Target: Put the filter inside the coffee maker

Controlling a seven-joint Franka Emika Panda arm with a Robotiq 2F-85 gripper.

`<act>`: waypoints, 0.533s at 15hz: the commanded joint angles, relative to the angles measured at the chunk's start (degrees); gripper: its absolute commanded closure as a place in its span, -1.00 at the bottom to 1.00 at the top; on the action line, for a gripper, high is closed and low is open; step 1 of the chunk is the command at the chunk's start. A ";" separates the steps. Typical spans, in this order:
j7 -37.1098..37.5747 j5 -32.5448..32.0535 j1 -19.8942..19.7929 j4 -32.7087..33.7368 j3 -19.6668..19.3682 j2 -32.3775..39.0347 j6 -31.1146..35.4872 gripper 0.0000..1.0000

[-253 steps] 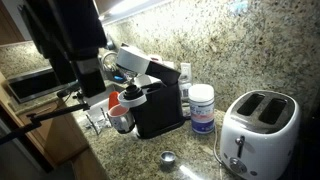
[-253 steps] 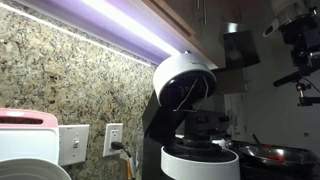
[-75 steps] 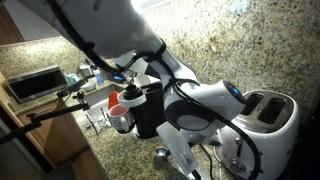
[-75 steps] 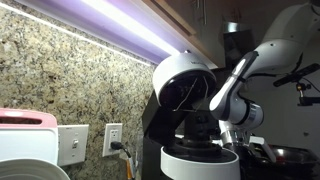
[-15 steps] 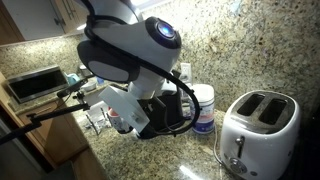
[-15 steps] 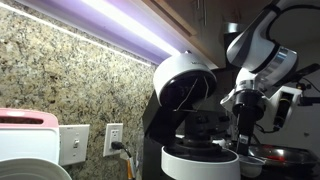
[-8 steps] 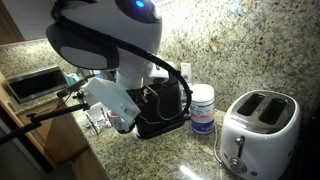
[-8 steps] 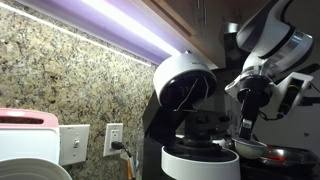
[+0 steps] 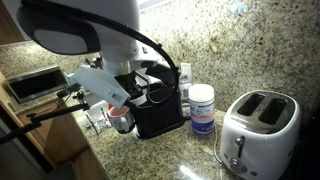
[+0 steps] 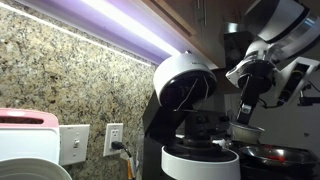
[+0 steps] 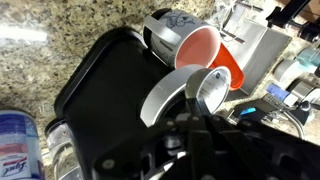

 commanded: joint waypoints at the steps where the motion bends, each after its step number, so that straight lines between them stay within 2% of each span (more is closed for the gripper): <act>1: 3.00 -0.59 2.62 -0.39 0.39 -1.49 2.56 0.99; 5: 2.14 0.06 4.70 0.00 0.91 -0.67 5.14 0.99; 6: 0.88 -0.13 4.50 0.05 -0.26 -0.32 3.10 0.97; 8: 0.88 -0.13 5.01 0.05 -0.04 -0.32 3.82 0.97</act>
